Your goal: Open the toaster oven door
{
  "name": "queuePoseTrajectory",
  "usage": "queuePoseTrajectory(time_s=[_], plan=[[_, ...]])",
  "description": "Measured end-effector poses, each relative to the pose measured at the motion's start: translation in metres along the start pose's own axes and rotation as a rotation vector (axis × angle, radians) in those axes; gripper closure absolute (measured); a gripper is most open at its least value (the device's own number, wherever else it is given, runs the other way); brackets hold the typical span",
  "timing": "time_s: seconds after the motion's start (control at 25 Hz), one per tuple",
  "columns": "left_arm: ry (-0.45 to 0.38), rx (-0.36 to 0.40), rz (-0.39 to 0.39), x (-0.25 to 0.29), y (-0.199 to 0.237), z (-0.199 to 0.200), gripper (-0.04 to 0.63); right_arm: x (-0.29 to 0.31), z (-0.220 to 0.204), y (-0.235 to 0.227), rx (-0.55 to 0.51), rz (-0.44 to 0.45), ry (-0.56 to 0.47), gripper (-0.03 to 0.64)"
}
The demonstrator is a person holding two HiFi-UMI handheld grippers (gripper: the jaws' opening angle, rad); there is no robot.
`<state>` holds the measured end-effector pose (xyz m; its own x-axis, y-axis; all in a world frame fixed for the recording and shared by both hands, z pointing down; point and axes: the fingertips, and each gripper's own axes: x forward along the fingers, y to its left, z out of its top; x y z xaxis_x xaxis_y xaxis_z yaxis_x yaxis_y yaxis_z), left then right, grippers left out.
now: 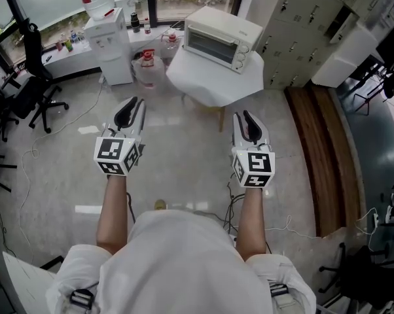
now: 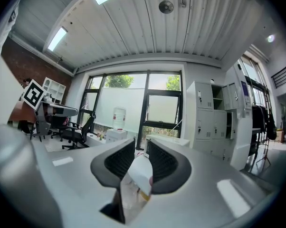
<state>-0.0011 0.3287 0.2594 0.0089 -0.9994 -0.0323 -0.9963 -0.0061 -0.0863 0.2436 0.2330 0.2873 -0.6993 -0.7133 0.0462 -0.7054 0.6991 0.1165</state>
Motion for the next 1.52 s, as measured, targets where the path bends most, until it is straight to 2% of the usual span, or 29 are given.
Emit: queuePoseTrajectory(time_s=[0.32,1.0,1.32,1.52], plan=[[0.000,0.016,-0.007,0.012,-0.031,0.004,0.525,-0.008,-0.009,-0.020,0.030,0.035,0.004,0.537],[-0.006,0.009,0.047,0.043,-0.092,-0.003,0.515,-0.011,-0.031,-0.076,0.011,0.117,-0.008,0.537],[-0.008,-0.010,0.026,0.084,-0.073,-0.019,0.508,0.031,-0.046,-0.087,0.005,0.106,0.014,0.537],[0.010,-0.033,-0.006,0.131,-0.039,-0.034,0.505,0.080,-0.052,-0.098,-0.006,0.066,0.036,0.537]])
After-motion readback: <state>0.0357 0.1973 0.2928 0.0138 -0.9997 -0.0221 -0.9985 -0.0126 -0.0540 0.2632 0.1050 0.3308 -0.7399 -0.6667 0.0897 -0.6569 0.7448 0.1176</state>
